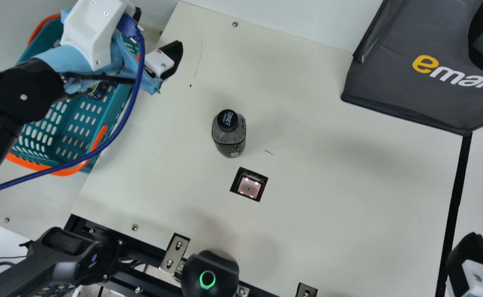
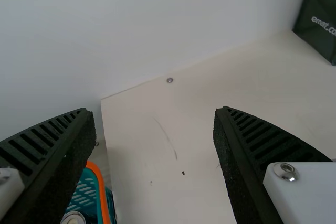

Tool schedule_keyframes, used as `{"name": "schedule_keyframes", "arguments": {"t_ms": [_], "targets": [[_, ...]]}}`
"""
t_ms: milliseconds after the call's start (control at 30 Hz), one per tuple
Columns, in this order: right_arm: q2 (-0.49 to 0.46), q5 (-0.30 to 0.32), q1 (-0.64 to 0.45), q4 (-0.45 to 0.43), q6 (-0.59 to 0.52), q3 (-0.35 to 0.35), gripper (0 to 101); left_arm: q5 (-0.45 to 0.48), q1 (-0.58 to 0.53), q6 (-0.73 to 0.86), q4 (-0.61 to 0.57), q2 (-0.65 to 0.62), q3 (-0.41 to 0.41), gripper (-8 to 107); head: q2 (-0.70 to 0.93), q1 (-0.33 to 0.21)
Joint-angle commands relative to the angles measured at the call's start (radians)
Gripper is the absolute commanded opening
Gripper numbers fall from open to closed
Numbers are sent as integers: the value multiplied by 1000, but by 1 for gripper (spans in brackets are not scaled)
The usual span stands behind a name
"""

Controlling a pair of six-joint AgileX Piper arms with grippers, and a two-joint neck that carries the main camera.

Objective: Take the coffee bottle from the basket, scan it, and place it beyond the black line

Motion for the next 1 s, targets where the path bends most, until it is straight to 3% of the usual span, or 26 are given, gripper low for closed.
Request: {"name": "schedule_keyframes", "arguments": {"t_ms": [0, 467, 967], "targets": [[0, 0, 0, 0, 0, 0, 91, -15, -6, -55, 41, -5, 6, 90, 2, -27], [0, 0, 0, 0, 0, 0, 91, -67, -39, -261, 222, -37, 40, 90, 2, -27], [0, 0, 0, 0, 0, 0, 91, -91, -61, -385, 341, -49, 58, 90, 2, -27]]}}
